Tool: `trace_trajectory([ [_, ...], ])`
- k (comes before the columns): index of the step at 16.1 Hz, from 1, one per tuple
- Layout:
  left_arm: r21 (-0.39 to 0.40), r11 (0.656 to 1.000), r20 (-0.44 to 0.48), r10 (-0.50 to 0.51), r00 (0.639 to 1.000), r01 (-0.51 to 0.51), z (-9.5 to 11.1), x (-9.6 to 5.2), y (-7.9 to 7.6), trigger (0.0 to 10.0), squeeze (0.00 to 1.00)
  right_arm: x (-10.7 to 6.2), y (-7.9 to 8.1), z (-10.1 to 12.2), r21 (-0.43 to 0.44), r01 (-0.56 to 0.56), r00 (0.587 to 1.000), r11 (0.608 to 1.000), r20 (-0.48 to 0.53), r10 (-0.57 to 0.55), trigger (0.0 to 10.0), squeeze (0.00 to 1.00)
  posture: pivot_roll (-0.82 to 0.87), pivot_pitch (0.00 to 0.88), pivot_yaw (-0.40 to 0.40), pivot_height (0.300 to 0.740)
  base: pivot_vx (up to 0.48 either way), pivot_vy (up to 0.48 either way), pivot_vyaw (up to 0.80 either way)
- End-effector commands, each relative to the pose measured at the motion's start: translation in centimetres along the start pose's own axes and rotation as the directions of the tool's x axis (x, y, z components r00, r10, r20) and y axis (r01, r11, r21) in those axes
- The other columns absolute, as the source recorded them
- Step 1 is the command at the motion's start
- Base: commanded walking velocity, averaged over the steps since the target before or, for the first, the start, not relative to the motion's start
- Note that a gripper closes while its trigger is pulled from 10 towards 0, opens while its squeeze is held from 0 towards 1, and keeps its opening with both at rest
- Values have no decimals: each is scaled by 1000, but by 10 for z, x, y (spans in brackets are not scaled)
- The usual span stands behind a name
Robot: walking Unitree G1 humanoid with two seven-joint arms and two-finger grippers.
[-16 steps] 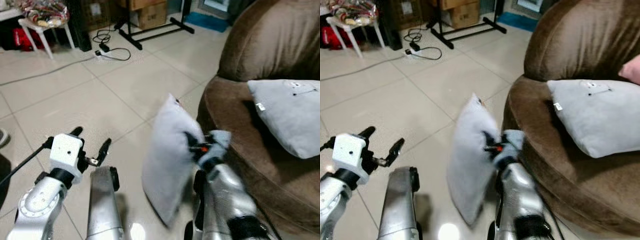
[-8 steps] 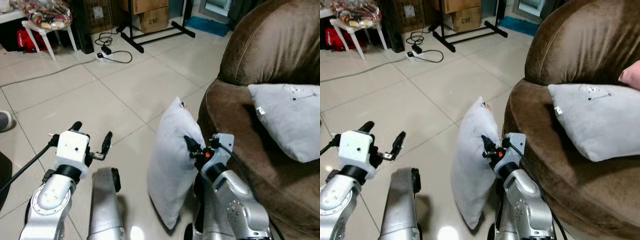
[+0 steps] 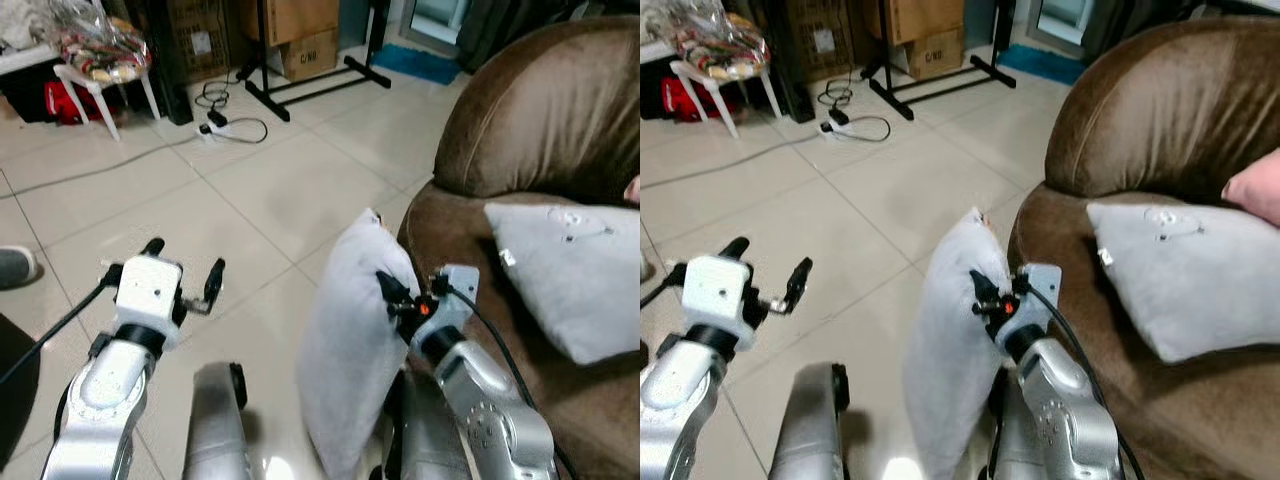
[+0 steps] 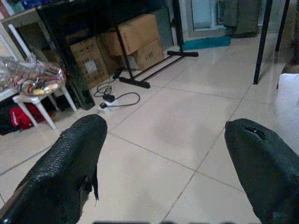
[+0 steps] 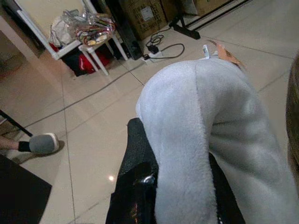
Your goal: Move the pillow to the sofa from floor
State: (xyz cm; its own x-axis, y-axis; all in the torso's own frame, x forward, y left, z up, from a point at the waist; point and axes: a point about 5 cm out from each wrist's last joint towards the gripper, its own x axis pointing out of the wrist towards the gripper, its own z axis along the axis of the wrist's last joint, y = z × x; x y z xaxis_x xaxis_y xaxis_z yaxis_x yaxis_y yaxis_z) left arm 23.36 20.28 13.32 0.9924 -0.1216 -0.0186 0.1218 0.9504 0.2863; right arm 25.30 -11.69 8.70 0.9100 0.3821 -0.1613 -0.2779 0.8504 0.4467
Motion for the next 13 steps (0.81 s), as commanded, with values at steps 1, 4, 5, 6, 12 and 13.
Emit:
trace_trajectory([
  [1, 17, 1000, 3, -7, 1000, 7, 0, 1, -1, 10000, 224, 2, 5, 17, -13, -20, 998, 1000, 67, 21, 10000, 0, 60, 0, -48, 582, 0, 0, 0],
  [4, 19, 1000, 6, -5, 1000, 5, 0, 3, -1, 10000, 220, 4, 5, 19, -19, -20, 997, 1000, 73, 21, 10000, 0, 62, 0, -45, 612, 0, 0, 0],
  [5, 19, 1000, 6, -5, 1000, 5, 0, 3, -1, 10000, 220, 4, 5, 19, -19, -20, 997, 1000, 73, 21, 10000, 0, 62, 0, -44, 617, 0, 0, 0],
  [6, 21, 1000, 6, -6, 1000, 5, 0, 4, 0, 10000, 220, 4, 5, 19, -18, -18, 997, 1000, 73, 19, 10000, 0, 62, 0, -43, 627, 0, 0, 0],
  [12, -89, 995, -18, -48, 999, 46, -1, 5, -3, 10000, 1000, 6, 5, 21, -14, -12, 997, 1000, 82, 13, 10000, 0, 64, 0, -40, 677, 0, 0, 0],
  [13, -76, 996, -11, -57, 998, 56, 0, 6, -3, 10000, 1000, 6, 5, 21, -13, -14, 996, 1000, 83, 15, 10000, 0, 65, 0, -39, 687, 0, 0, 0],
])
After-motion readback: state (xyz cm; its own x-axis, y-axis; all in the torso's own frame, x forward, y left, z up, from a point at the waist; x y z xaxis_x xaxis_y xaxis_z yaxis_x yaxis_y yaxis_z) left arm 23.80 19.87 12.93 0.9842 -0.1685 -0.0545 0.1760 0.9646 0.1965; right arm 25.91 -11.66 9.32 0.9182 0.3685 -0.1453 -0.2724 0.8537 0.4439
